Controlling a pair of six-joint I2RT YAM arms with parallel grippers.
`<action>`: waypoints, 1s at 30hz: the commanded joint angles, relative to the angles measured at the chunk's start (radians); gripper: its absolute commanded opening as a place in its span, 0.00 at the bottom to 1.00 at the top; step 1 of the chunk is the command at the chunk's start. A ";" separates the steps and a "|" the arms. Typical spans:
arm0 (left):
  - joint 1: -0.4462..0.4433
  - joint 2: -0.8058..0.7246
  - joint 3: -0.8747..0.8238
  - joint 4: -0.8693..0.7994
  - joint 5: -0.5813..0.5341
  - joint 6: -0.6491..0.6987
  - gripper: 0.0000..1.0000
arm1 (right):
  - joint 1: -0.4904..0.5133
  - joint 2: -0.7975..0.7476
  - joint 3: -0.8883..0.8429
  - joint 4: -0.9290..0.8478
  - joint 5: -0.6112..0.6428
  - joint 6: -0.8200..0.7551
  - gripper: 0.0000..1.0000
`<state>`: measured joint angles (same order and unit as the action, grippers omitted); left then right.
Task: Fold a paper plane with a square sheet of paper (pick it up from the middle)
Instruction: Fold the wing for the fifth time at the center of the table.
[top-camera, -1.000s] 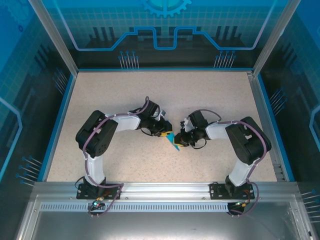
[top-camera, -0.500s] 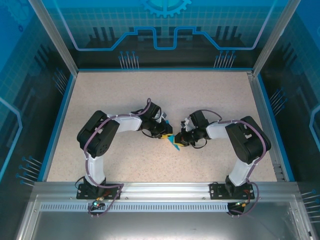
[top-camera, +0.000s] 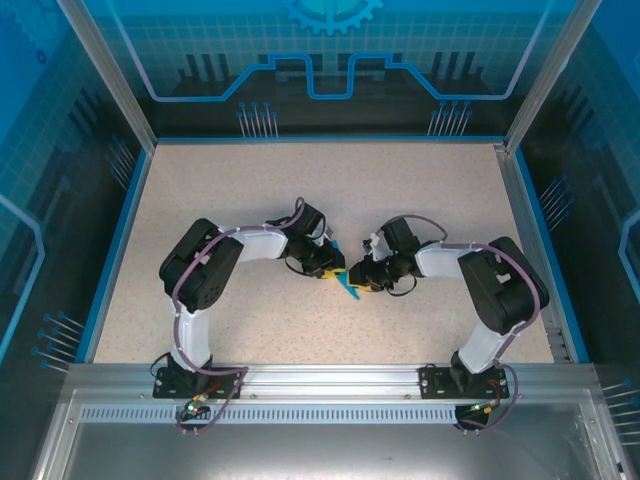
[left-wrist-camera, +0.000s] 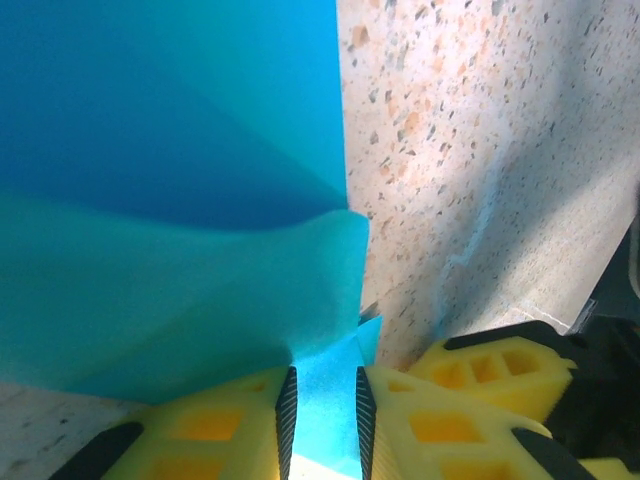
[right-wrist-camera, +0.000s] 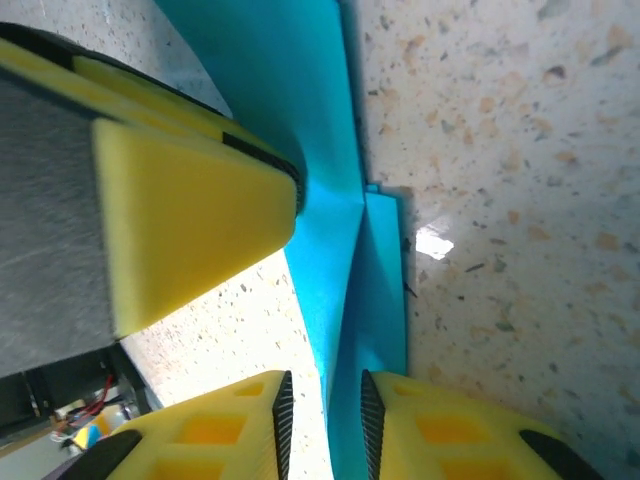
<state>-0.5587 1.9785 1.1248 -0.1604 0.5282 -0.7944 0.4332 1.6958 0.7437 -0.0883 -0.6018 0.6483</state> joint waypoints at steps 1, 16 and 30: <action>-0.003 0.039 0.013 -0.071 -0.064 -0.025 0.27 | 0.013 -0.034 0.018 -0.074 0.039 -0.087 0.28; -0.003 0.039 0.033 -0.084 -0.063 -0.022 0.27 | 0.067 0.041 0.061 -0.087 0.077 -0.118 0.26; -0.001 0.037 0.082 -0.107 -0.062 0.000 0.27 | 0.039 0.085 0.011 0.022 0.022 -0.120 0.05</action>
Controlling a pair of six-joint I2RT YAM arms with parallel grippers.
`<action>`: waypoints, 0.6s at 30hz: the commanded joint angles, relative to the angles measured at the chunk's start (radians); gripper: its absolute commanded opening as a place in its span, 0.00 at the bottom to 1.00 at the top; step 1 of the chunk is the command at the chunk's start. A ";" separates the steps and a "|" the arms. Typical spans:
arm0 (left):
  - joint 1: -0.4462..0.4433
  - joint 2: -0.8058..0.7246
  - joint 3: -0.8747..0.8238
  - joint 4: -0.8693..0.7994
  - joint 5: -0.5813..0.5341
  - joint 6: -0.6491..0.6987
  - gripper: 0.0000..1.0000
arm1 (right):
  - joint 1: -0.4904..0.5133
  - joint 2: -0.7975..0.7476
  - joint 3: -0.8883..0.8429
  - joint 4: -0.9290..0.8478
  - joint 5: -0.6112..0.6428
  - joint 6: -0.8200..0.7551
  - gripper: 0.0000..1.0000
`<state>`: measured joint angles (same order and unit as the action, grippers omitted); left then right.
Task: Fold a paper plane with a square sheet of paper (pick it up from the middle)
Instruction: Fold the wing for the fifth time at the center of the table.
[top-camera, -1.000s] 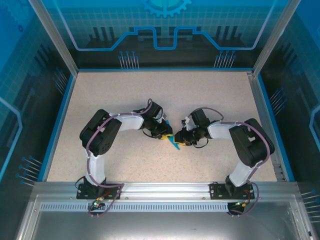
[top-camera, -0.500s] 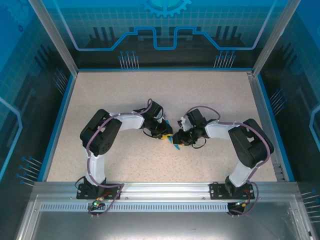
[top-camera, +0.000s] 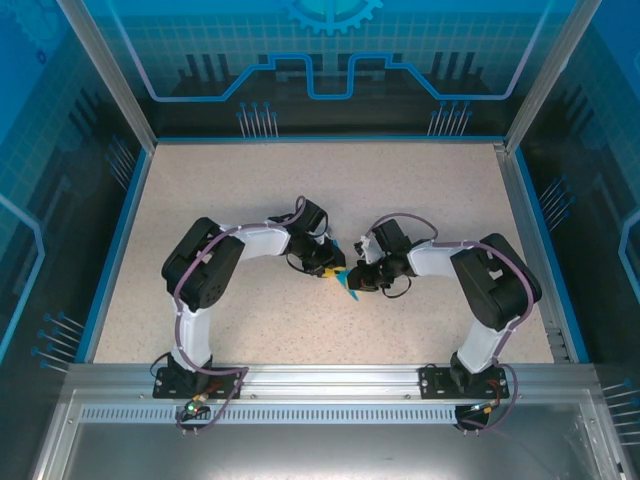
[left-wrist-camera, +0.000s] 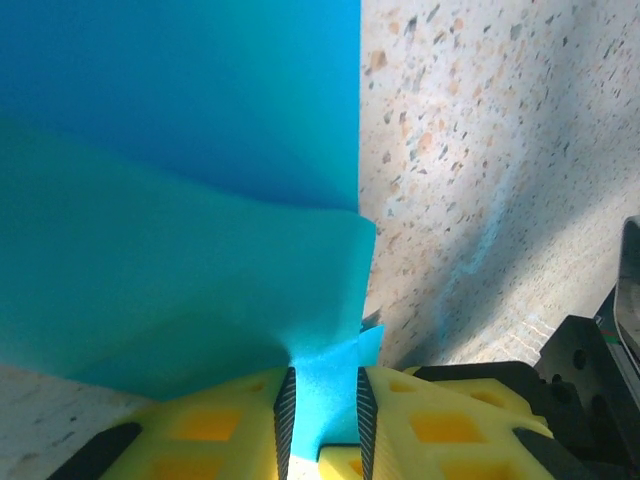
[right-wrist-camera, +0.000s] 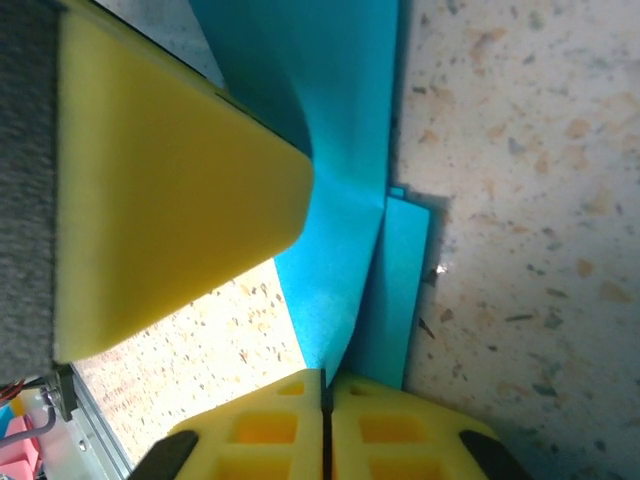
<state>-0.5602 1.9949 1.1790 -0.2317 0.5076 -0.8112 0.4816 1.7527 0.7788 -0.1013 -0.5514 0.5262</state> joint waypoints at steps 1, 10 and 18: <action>0.001 0.014 0.031 -0.030 -0.035 0.022 0.28 | -0.016 0.030 -0.031 0.049 -0.045 0.010 0.05; -0.001 -0.069 -0.045 0.120 0.055 0.039 0.33 | -0.079 0.042 -0.070 0.136 -0.148 0.082 0.01; -0.002 -0.043 -0.092 0.173 0.083 0.026 0.32 | -0.093 0.061 -0.064 0.124 -0.161 0.107 0.00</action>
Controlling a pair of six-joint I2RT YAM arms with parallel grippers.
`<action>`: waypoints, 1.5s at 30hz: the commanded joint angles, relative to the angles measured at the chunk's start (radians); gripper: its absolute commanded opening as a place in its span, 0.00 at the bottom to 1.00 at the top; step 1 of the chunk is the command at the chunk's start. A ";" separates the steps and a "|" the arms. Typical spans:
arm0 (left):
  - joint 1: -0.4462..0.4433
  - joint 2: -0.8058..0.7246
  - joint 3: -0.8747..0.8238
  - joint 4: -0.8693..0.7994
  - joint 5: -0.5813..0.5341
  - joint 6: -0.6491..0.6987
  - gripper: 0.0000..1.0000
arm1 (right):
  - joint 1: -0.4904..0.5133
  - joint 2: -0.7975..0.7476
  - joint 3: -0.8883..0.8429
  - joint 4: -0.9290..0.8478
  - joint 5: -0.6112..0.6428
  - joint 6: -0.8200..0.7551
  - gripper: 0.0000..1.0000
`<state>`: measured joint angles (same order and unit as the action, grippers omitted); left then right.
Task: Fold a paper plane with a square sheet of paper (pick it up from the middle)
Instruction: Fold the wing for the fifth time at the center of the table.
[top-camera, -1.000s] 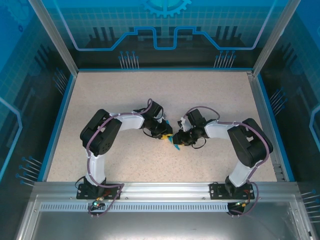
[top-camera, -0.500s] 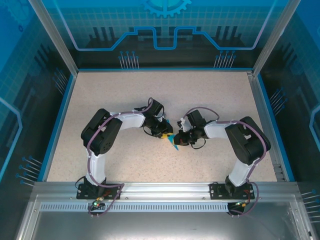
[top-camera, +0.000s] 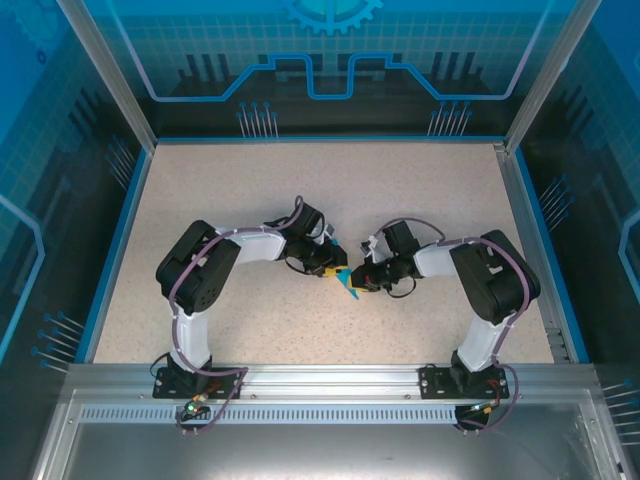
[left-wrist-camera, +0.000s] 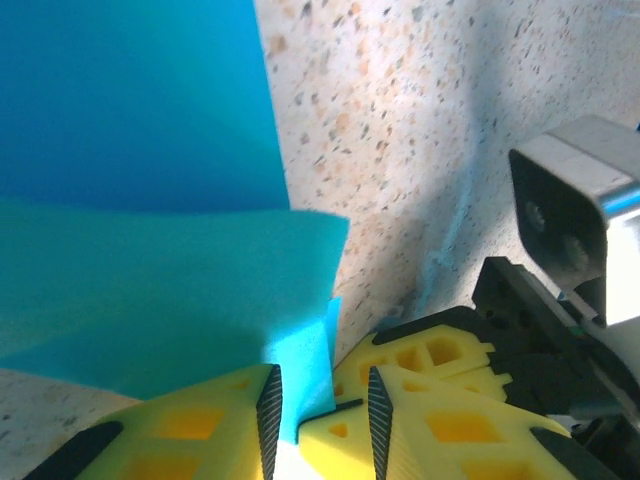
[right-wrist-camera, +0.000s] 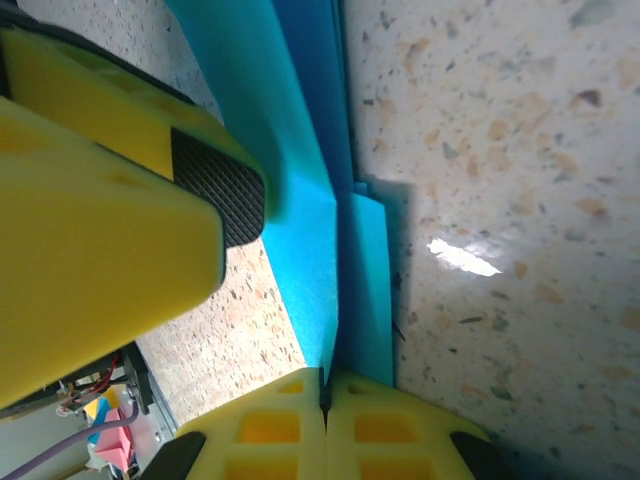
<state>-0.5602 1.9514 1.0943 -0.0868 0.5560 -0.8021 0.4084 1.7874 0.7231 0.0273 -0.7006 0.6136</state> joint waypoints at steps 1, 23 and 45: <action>-0.002 0.005 -0.006 0.026 0.031 0.016 0.32 | -0.023 0.029 -0.005 -0.008 -0.010 0.024 0.00; -0.003 0.091 0.090 -0.215 -0.121 0.016 0.25 | 0.047 -0.237 0.061 -0.293 0.237 -0.053 0.21; -0.003 0.108 0.108 -0.241 -0.144 0.011 0.24 | 0.148 -0.068 0.138 -0.350 0.331 -0.034 0.11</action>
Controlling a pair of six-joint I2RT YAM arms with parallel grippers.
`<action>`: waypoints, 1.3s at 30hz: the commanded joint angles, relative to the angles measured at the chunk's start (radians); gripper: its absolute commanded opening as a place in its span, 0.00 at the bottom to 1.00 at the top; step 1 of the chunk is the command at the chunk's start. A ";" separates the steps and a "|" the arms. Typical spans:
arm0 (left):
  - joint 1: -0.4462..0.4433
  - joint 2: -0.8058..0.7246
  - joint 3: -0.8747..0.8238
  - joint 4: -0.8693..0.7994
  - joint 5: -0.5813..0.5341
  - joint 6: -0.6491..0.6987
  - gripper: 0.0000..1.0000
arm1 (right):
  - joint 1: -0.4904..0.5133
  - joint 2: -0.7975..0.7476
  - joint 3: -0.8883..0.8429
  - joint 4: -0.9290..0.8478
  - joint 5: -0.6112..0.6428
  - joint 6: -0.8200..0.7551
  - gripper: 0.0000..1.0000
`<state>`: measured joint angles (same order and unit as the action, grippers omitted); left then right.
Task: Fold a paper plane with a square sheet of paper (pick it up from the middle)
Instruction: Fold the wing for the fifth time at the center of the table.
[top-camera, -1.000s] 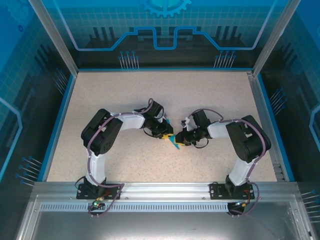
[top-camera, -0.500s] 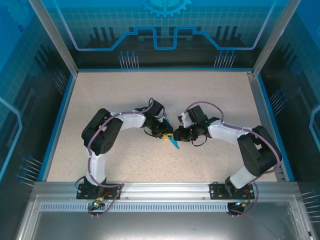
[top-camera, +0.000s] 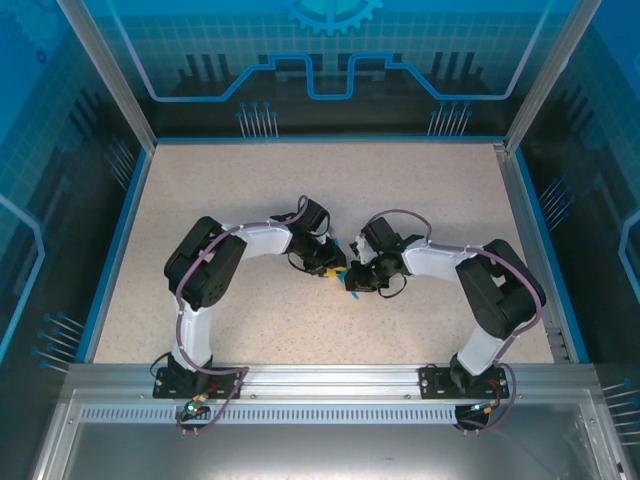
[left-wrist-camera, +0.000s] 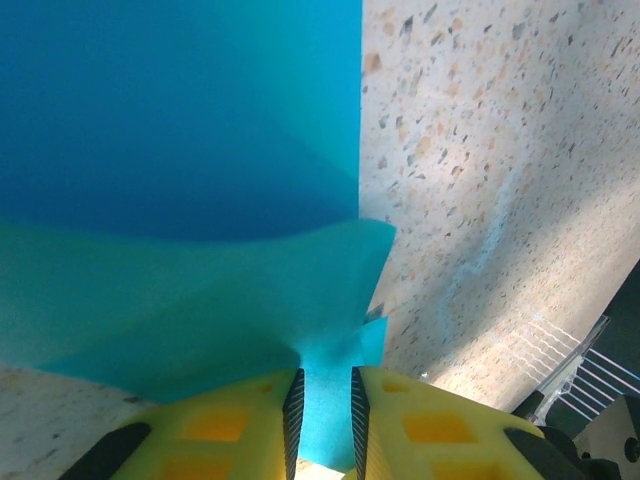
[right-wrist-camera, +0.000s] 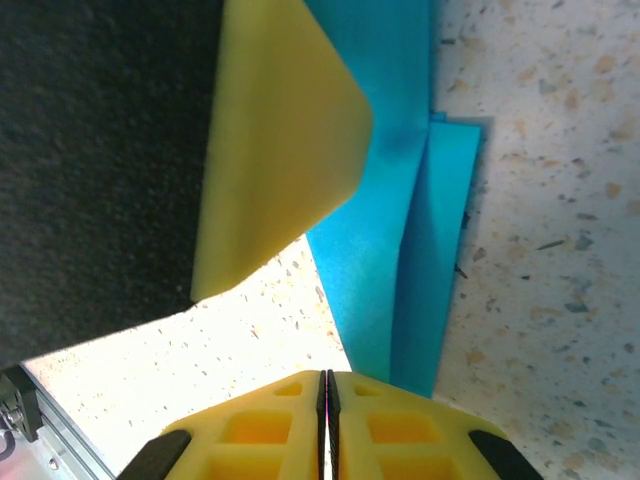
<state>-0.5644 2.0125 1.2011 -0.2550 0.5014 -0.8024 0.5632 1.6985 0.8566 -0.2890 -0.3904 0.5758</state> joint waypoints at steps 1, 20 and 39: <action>0.002 0.048 0.002 -0.076 -0.090 0.011 0.24 | -0.008 0.020 0.003 -0.037 0.022 0.003 0.11; 0.001 0.054 0.008 -0.095 -0.107 0.014 0.25 | -0.020 0.056 0.006 -0.104 0.088 -0.005 0.10; 0.001 0.064 0.022 -0.113 -0.109 0.020 0.25 | -0.016 -0.003 0.002 -0.134 0.015 -0.060 0.10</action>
<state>-0.5659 2.0228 1.2247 -0.2890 0.4931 -0.8021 0.5537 1.6760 0.8650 -0.3790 -0.3733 0.5373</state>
